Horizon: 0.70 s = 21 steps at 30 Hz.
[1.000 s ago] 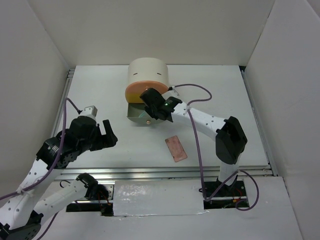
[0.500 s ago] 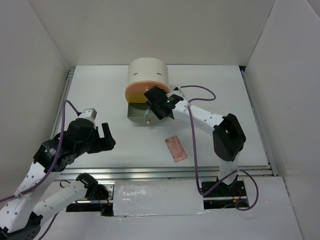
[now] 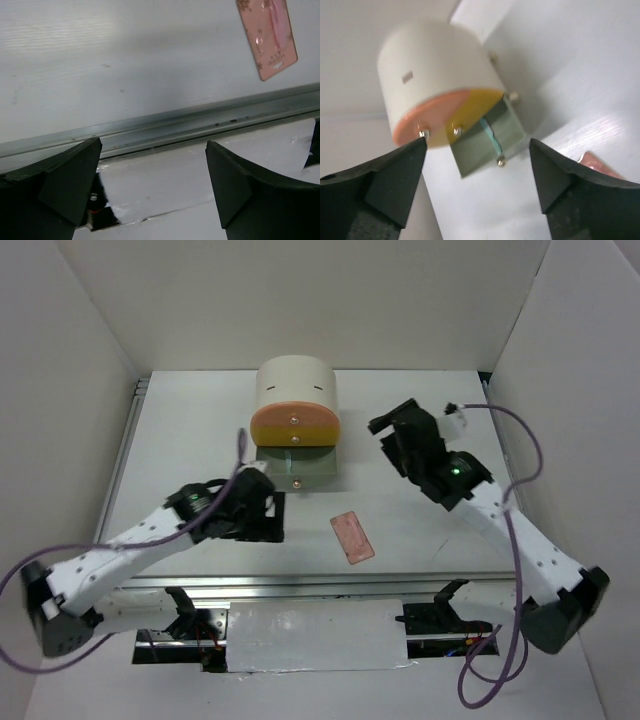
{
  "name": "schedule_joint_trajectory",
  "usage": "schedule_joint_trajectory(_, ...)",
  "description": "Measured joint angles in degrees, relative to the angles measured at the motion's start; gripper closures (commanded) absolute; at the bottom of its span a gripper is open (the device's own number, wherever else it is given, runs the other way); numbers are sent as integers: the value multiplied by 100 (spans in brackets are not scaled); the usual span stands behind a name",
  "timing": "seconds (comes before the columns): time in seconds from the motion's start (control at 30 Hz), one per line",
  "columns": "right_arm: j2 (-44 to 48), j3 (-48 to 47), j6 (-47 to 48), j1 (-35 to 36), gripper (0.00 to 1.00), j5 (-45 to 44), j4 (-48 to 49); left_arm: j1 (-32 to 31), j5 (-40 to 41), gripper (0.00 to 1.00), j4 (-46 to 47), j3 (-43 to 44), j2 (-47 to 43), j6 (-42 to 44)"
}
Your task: Organize the makeup
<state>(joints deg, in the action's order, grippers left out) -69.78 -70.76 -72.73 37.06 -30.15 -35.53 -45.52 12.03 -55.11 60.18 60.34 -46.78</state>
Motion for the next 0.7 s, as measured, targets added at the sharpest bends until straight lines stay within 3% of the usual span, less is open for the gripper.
schedule_joint_trajectory(0.03, 286, 17, 96, -192, 0, -50, -114, -352, 120, 0, 22, 197, 376, -151)
schedule_joint_trajectory(0.1, 837, 85, 293, -476, 0, -201, -444, -940, 317, 0, 216, 793, 1456, -444)
schedule_joint_trajectory(0.2, 1482, 264, 520, -525, 0, -282, -997, -1325, 448, 1, 669, 1646, 2839, -688)
schedule_joint_trajectory(0.53, 2900, 328, 1097, -621, 0, -70, -1989, -1499, 621, 1, 1038, 3838, 5569, -1246)
schedule_joint_trajectory(0.7, 3254, 293, 1346, -623, 0, 155, -2059, -1510, 782, 8, 774, 4531, 6393, -1641)
